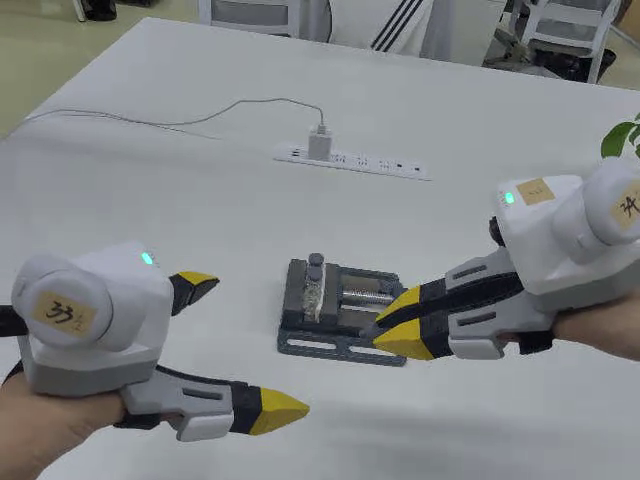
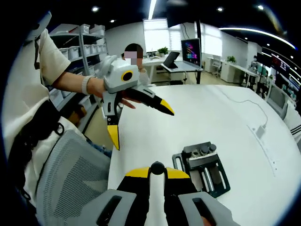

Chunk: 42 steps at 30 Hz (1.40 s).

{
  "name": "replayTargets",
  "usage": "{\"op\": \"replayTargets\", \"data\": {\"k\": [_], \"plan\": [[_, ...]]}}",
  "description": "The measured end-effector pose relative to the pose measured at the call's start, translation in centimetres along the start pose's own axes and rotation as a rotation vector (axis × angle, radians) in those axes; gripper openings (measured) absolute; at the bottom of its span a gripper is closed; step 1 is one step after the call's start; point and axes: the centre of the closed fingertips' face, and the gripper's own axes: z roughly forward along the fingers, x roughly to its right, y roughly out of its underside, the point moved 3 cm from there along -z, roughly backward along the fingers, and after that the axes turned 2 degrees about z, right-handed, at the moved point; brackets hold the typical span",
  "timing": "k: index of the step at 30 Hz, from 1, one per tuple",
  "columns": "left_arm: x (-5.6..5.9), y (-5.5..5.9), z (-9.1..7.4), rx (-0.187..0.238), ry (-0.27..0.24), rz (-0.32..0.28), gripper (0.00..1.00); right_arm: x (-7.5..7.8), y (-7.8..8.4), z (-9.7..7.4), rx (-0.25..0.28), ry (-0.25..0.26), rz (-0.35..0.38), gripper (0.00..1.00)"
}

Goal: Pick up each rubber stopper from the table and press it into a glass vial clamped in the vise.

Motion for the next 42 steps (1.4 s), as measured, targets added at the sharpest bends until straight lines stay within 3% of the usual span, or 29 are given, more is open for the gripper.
{"op": "replayTargets", "data": {"k": [8,16,29,42], "plan": [[-0.8,0.2,-0.3,0.002,-0.052,0.006,0.98,2.5,-1.0,0.6,-0.123,-0.027,-0.104,0.05],[-0.7,0.6,-0.5,-0.025,-0.093,0.045,0.97,4.6,-1.4,1.6,-0.286,-0.071,-0.261,0.05],[-0.1,1.4,-0.4,-0.046,-0.101,0.046,0.96,6.5,-2.5,3.8,-0.434,-0.125,-0.428,0.05],[-0.2,2.4,-0.8,-0.081,-0.116,0.059,0.96,8.1,-2.2,6.5,-0.561,-0.17,-0.495,0.05]]}}
